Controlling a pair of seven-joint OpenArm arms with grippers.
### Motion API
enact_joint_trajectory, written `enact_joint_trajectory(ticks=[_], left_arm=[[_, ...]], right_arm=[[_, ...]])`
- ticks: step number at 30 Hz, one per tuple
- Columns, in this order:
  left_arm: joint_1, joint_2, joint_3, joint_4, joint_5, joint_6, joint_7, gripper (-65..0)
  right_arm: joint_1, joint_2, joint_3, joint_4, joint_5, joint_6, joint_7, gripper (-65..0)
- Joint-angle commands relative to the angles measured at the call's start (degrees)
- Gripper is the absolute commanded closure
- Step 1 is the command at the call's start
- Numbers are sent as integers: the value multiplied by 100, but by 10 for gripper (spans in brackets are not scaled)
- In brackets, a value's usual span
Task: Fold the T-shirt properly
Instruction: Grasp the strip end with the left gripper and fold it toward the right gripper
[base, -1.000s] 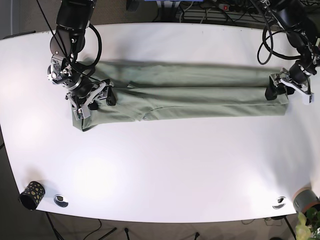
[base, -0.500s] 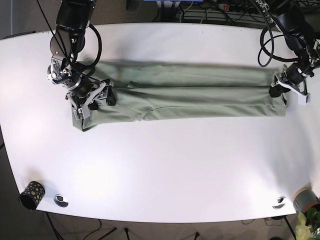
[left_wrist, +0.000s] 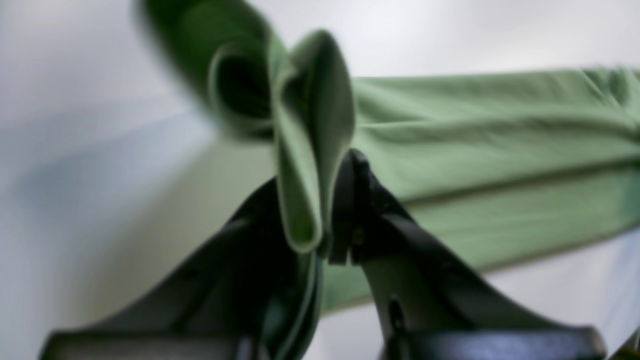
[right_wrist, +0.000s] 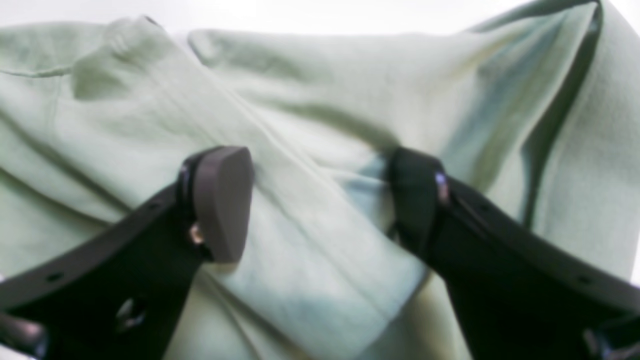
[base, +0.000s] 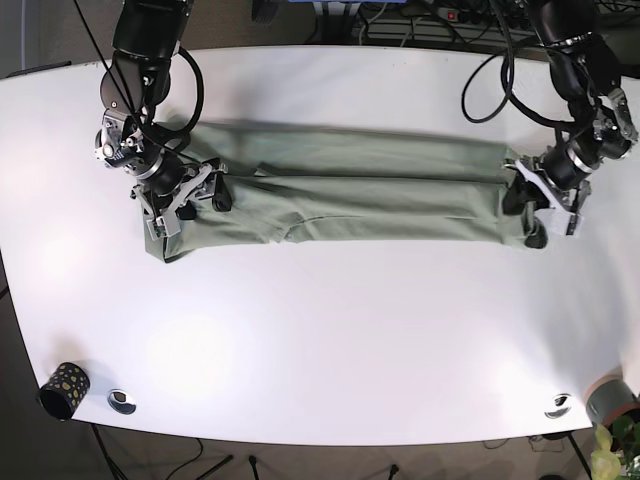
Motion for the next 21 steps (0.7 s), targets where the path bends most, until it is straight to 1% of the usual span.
enact_joint_trajectory(ticks=[1, 3, 6, 9, 11, 13, 15, 21], left_arm=[[-57, 80, 393, 387, -116, -17, -101, -28], [-66, 159, 744, 448, -116, 97, -101, -28], [-101, 291, 1281, 431, -116, 440, -110, -29], [-180, 510, 1668, 431, -116, 713, -128, -29], [-347, 642, 1861, 422, -116, 809, -128, -29], [-382, 713, 2019, 343, -107, 853, -128, -29], [-418, 739, 2169, 229, 34, 862, -128, -29], [-523, 1073, 2459, 158, 588, 862, -128, -36]], right_arm=[[-22, -18, 9, -12, -225, -92, -341, -422], [-22, -71, 9, -12, -234, -92, -332, -422], [-22, -106, 9, -12, -234, -92, -332, -422], [-22, -115, 9, -12, -234, -92, -332, -422], [-22, -115, 0, -12, -234, -92, -332, -422], [-22, -176, -8, -12, -234, -92, -332, -422], [-13, -247, 0, -12, -252, -92, -332, -422], [-13, -238, 0, -12, -243, -92, -332, -422]])
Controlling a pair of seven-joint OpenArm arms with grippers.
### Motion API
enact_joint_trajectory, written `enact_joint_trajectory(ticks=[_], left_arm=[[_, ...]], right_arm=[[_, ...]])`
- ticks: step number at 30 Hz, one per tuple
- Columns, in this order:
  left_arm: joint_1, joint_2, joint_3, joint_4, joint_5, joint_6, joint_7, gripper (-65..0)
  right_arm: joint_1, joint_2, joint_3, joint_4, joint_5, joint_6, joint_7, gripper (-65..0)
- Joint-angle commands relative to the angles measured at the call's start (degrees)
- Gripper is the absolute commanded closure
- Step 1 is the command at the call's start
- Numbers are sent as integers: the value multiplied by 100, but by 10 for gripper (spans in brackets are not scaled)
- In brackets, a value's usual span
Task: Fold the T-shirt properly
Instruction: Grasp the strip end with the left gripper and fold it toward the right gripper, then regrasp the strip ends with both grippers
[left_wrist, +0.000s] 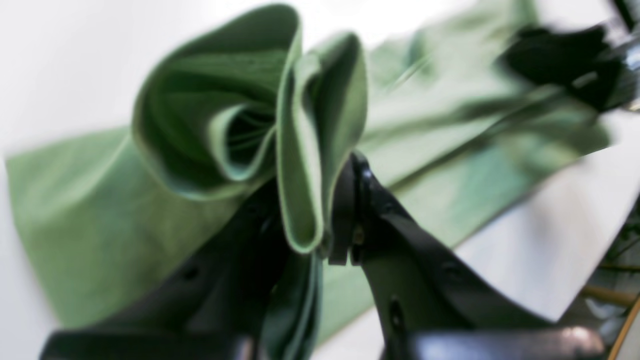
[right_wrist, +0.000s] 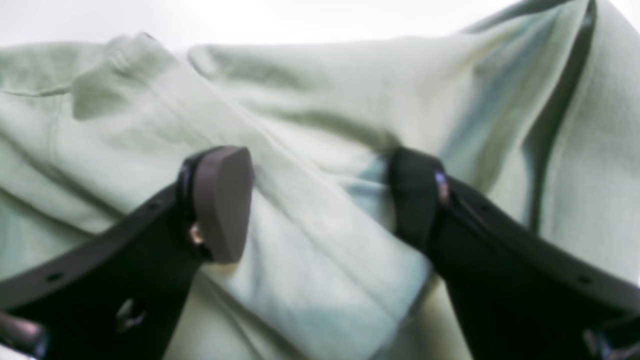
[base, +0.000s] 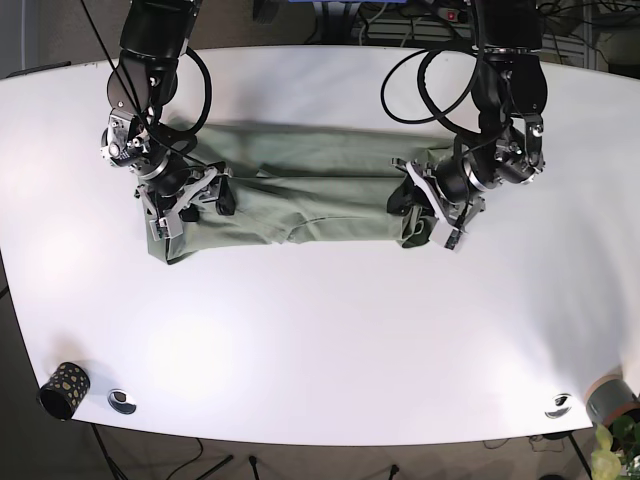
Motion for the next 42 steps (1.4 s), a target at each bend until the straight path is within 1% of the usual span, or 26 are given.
enact_joint_trajectory(ticks=[1, 4, 6, 9, 13, 15, 17, 21, 22, 24, 26, 31, 36, 40, 42], left_arm=[[-145, 109, 160, 95, -9, -47, -136, -51], [-154, 127, 257, 95, 123, -47, -136, -126], [-154, 136, 265, 95, 123, -47, -136, -192], [-154, 136, 300, 95, 115, -47, -119, -264], [-154, 109, 828, 95, 115, -56, -119, -344], [-163, 100, 1092, 130, 115, -56, -119, -371], [-171, 100, 1320, 244, 123, -56, -110, -383], [-233, 74, 1874, 482, 123, -91, -110, -383], [-242, -14, 2015, 605, 123, -91, -110, -383], [-242, -84, 2041, 763, 123, -91, -110, -383], [-242, -119, 1909, 833, 132, -91, -110, -383], [-242, -260, 1276, 851, 132, -91, -110, -383], [-189, -462, 555, 833, 132, -91, -110, -381], [-31, -462, -95, 745, 132, -91, -119, -381], [22, -462, -403, 649, 123, -100, -119, -381]], right_arm=[[-30, -2, -35, -23, -177, -27, -413, -422], [-30, -19, -35, -23, -177, -27, -413, -422], [-22, -19, -35, -23, -177, -27, -413, -422], [-22, -19, -35, -23, -177, -27, -413, -422], [-22, -19, -35, -23, -177, -27, -413, -422], [-13, -19, -35, -23, -177, -27, -413, -422], [-13, -19, -35, -23, -177, -27, -413, -422], [-4, -19, -35, -23, -177, -27, -413, -422], [-4, -19, -35, -23, -177, -27, -413, -422], [-4, -19, -35, -23, -177, -27, -413, -422], [-4, -19, -35, -23, -177, -27, -413, -422], [-4, -19, -35, 74, -169, -27, -422, -422], [-39, -46, -26, 663, -160, -27, -448, -423], [-22, -46, -17, 1120, -151, -27, -791, -423], [-13, -37, 9, 1375, 34, -27, -941, -423]])
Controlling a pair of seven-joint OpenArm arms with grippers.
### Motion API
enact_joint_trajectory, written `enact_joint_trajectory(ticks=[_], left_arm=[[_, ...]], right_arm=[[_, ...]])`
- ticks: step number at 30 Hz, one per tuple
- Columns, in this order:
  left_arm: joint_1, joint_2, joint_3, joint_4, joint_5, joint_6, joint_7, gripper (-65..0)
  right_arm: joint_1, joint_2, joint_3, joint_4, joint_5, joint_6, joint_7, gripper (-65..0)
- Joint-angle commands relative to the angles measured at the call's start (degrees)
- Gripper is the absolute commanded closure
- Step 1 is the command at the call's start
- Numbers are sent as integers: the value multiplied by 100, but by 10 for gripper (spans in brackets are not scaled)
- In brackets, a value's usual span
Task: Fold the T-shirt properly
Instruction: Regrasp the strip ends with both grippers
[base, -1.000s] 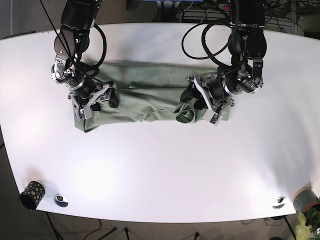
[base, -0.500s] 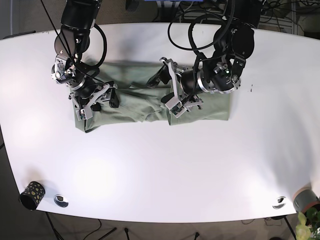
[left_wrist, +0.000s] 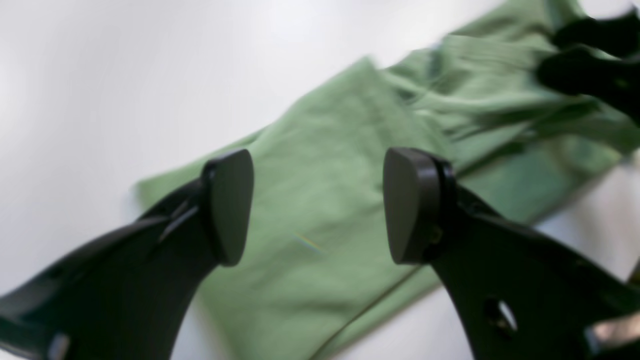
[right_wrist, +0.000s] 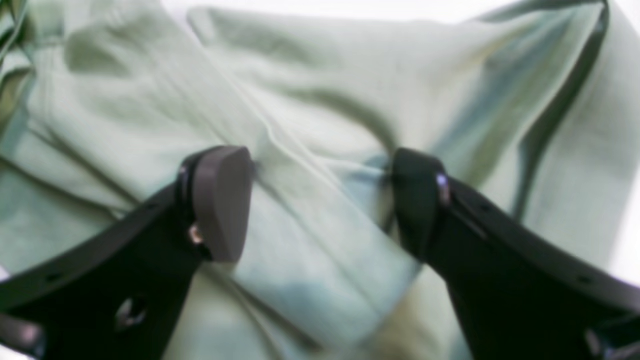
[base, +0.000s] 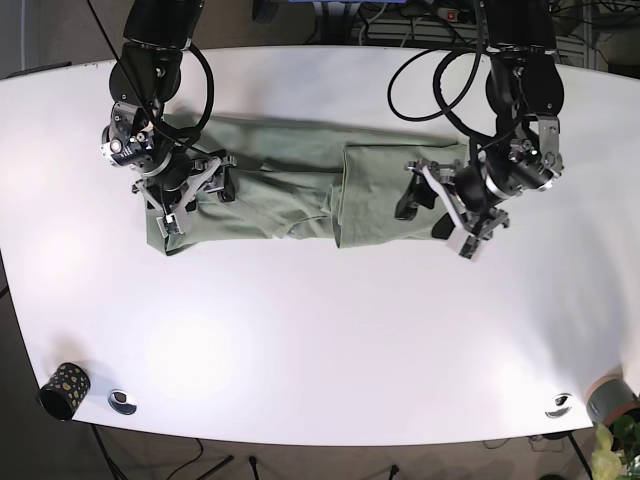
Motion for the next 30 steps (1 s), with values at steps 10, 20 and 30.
enact_joint_trajectory(ticks=[10, 20, 30], left_arm=[[-20, 8, -756, -748, -93, -672, -121, -371], [-37, -36, -738, -1363, -84, -707, -499, -235], [-2, -194, -738, -1407, -84, -707, -508, -232]], right_arm=[[358, 488, 1508, 449, 2538, 17, -1041, -430], [428, 1244, 1921, -1301, 3857, 17, -1102, -430], [349, 1226, 1904, -1960, 3848, 17, -900, -430]])
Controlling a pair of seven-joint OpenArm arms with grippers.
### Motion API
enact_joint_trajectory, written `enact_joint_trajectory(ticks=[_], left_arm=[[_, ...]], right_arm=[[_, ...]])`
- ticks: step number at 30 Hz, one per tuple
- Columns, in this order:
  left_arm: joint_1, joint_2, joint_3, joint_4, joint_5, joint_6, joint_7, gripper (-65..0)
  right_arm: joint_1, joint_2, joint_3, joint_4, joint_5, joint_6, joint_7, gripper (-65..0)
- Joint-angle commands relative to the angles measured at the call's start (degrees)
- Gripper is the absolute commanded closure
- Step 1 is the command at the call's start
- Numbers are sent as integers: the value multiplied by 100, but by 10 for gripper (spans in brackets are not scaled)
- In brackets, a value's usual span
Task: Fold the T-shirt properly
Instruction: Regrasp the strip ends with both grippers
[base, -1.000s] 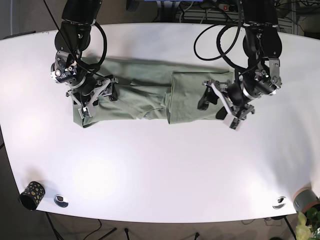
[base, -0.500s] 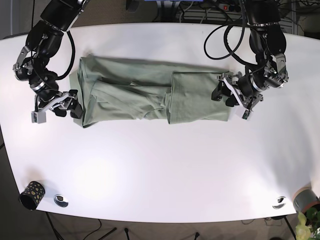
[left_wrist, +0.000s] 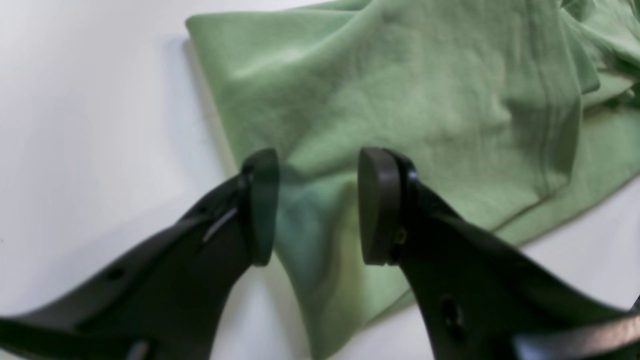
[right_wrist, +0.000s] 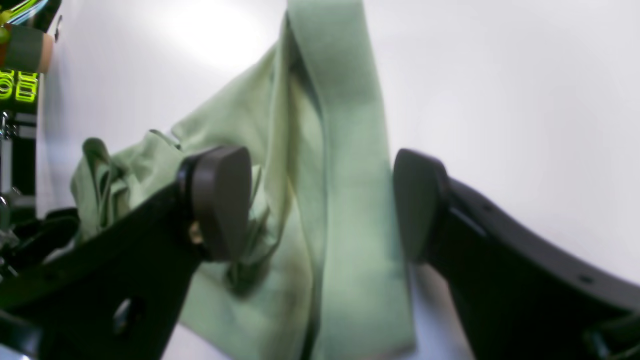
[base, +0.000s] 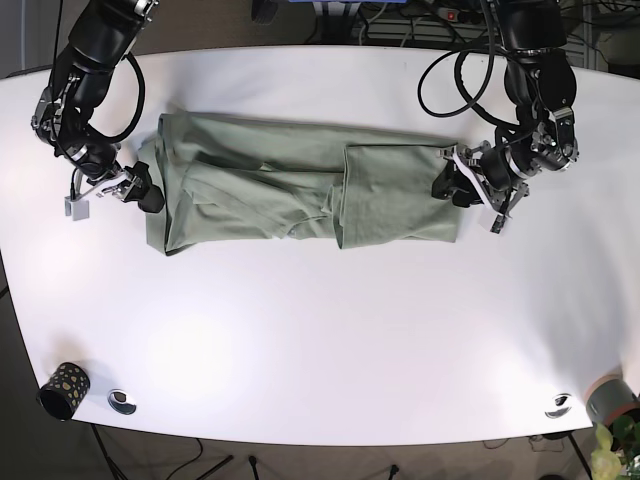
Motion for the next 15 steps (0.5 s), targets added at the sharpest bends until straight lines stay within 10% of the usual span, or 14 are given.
enact_joint_trajectory(ticks=[1, 15], left_arm=[[-63, -46, -12, 73, -71, -23, -62, -232], [-63, -107, -12, 73, -62, -23, -62, -235]], right_arm=[[19, 118, 22, -67, 128, 54, 204, -430], [-87, -84, -805, -76, 137, 10, 380, -423]])
